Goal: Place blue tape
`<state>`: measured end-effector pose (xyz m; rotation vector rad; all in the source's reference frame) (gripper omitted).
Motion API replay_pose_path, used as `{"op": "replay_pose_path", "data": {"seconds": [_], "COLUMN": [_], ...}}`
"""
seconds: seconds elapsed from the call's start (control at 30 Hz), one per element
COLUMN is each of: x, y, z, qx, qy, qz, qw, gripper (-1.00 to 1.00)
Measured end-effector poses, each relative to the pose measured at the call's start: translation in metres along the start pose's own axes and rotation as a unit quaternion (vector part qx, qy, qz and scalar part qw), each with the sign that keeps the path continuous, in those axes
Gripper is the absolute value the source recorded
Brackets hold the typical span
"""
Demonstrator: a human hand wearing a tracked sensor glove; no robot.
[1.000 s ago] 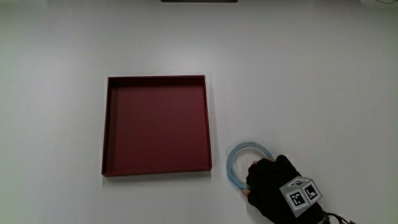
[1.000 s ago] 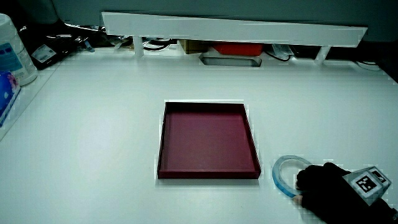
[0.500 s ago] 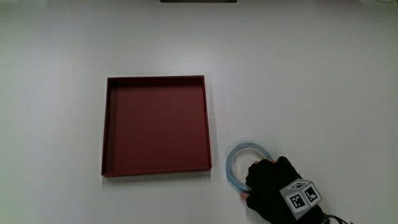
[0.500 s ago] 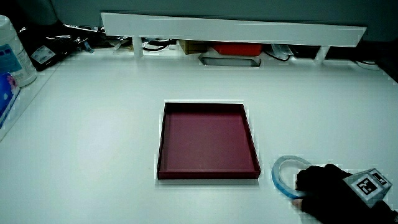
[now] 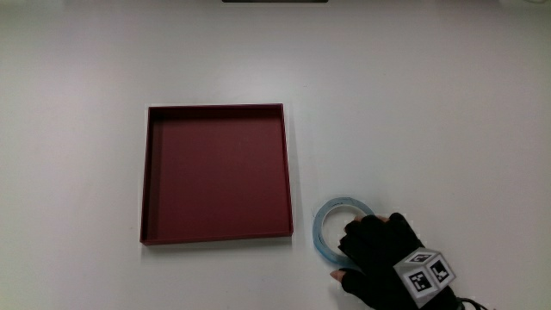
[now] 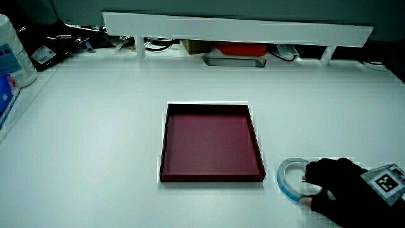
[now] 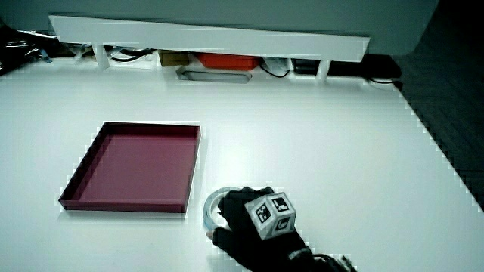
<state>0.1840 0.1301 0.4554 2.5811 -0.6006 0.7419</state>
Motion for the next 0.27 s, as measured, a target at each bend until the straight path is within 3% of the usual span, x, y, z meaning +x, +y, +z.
{"op": "replay_pose_path", "data": {"seconds": [0.27], "x": [0.008], "y": [0.012], "z": [0.056], "qx": [0.051], "qy": [-0.026], "qz": [-0.024], "qw": [0.9981], "gripper": [-1.00]}}
